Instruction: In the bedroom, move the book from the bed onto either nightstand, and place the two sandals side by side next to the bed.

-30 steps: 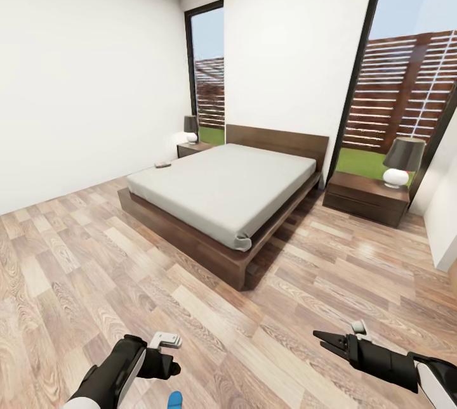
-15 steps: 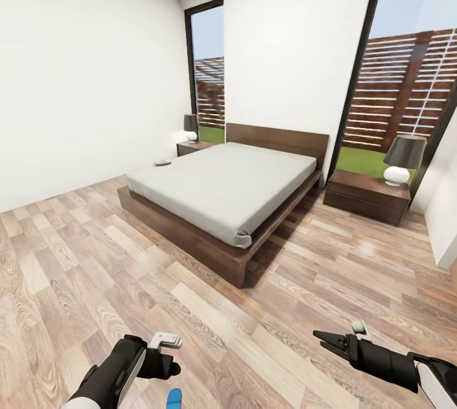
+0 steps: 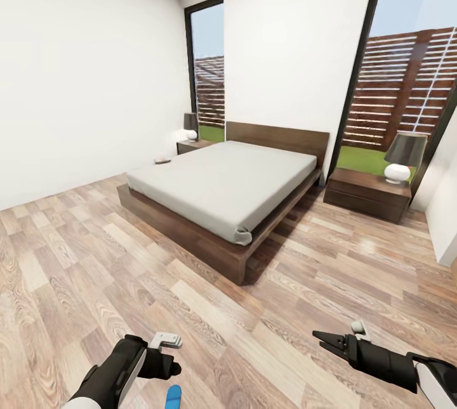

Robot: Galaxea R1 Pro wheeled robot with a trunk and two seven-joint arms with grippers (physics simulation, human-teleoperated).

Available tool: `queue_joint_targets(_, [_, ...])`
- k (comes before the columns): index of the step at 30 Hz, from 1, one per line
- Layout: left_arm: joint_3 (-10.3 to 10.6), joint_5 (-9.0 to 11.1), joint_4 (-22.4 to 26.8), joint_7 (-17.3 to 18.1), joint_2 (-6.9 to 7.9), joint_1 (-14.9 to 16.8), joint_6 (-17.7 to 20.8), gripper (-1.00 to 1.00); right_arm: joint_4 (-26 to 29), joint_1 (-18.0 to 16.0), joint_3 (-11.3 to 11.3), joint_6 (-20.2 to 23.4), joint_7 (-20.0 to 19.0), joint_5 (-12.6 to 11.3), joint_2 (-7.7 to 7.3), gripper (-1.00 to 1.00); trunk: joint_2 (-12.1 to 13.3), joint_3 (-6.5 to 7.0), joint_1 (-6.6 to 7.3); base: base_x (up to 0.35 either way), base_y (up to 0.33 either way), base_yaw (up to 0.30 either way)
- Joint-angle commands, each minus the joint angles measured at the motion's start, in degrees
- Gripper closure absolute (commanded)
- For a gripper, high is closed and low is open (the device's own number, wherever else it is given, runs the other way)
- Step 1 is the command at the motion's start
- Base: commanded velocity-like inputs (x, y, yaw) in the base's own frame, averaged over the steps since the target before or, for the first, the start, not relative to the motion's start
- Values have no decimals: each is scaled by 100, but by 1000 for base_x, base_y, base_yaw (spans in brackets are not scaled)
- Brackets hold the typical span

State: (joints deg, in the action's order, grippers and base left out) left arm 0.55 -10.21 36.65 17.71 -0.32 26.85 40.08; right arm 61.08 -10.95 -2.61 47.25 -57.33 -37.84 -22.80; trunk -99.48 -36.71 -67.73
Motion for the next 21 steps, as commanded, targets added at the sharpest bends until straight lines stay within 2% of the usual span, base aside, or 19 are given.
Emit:
queue_joint_targets(1, [-2, -60, 9, 42, -1, 3, 17, -100, 0, -3, -2, 30, -7, -14, 4, -100, -45, -24, -22, 0, 0, 0])
queue_joint_targets(8, [-6, -53, 21, 60, -4, 3, 37, -100, -6, -2, -23, 45, -52, -26, -17, -100, -325, -150, -176, 0, 0, 0])
queue_joint_targets(15, [-23, -84, 23, 48, -109, -3, 53, -100, -12, -3, -38, 36, -25, -22, -1, -100, -606, -276, -330, 0, 0, 0])
queue_joint_targets(21, [-30, -94, 26, 44, -127, -4, 47, -100, -40, -2, -43, 25, -10, -7, 19, -100, -847, -383, -461, 0, 0, 0])
